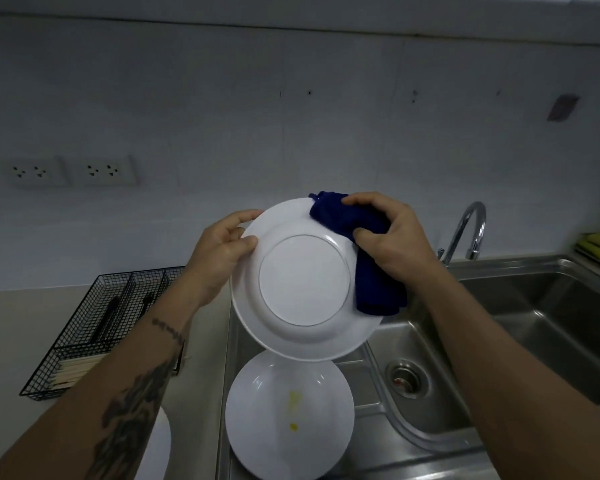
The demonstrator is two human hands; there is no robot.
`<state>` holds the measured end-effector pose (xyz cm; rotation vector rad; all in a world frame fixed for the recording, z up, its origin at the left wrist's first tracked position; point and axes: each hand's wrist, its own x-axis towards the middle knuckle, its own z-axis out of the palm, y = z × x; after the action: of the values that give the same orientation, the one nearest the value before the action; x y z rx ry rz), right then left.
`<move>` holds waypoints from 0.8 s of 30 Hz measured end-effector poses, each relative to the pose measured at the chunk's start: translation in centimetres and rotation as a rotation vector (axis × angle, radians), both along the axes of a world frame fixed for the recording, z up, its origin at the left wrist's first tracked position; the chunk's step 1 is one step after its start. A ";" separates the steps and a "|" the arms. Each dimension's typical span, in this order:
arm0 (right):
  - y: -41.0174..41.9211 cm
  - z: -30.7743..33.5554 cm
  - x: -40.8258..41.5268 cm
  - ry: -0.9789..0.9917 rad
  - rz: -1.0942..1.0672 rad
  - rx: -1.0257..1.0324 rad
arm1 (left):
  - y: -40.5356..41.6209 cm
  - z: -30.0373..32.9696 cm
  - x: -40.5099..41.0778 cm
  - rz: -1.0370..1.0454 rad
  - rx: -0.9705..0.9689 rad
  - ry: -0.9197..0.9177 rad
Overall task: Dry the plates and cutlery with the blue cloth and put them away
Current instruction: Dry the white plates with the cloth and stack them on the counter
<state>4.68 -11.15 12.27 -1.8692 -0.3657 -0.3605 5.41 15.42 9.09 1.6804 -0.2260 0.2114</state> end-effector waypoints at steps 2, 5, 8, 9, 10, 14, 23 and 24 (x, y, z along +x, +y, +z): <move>0.0 0.5 0.2 -0.020 0.023 -0.082 | 0.0 0.1 -0.2 -0.010 0.001 -0.022; 0.6 0.4 0.3 -0.072 0.021 -0.238 | -0.6 -0.2 -0.5 0.012 -0.066 -0.050; 1.5 -0.9 0.2 -0.164 -0.116 -0.373 | -1.3 -1.4 -1.1 0.107 -0.232 -0.022; 1.8 -1.6 -0.1 -0.169 -0.161 -0.368 | -1.3 -2.1 -1.2 0.146 -0.314 0.000; 1.9 -2.6 -0.4 -0.157 -0.194 -0.326 | -1.2 -3.0 -1.3 0.185 -0.411 0.028; 2.0 -6.8 -1.6 -0.024 -0.192 0.113 | -1.3 -5.6 -2.4 0.234 -0.602 0.115; 0.4 -1.9 -0.3 0.035 -0.013 0.057 | -0.3 -0.6 -0.9 0.099 -0.076 0.048; 0.3 -1.4 0.0 0.022 0.005 0.017 | -0.5 -0.2 -0.8 0.096 -0.038 0.020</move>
<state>4.71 -10.85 10.89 -1.8535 -0.3514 -0.3389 4.58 14.95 8.93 1.6562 -0.1255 0.2691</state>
